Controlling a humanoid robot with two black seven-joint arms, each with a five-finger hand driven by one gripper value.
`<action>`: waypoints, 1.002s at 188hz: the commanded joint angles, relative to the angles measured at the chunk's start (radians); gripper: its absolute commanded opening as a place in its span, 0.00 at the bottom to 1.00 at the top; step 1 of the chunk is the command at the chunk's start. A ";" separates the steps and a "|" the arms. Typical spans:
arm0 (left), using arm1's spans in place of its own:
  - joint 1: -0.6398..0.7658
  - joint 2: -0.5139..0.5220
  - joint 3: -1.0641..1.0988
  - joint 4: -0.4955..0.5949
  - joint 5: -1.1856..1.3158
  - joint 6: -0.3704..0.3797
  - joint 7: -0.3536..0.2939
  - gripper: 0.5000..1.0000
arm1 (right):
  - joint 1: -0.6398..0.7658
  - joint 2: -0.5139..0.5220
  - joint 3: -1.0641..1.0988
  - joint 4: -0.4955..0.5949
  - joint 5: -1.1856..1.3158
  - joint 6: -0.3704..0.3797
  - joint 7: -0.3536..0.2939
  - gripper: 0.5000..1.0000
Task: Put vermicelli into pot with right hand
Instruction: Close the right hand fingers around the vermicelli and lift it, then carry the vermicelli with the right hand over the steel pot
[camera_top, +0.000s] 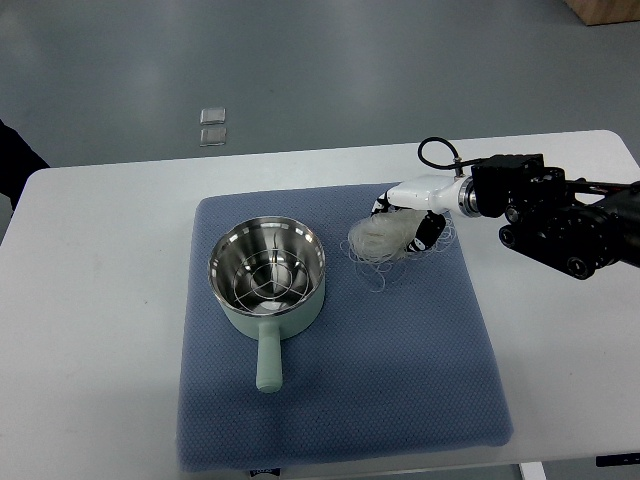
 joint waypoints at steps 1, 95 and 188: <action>0.000 0.000 0.000 0.000 0.000 0.000 0.000 1.00 | 0.002 -0.003 -0.002 0.001 0.001 -0.003 -0.018 0.00; 0.000 0.000 -0.002 0.002 0.000 0.000 0.000 1.00 | 0.045 -0.086 0.172 0.142 0.035 -0.076 0.002 0.00; 0.000 0.000 0.000 0.002 0.000 0.001 0.000 1.00 | 0.093 0.000 0.184 0.345 0.060 -0.080 0.108 0.00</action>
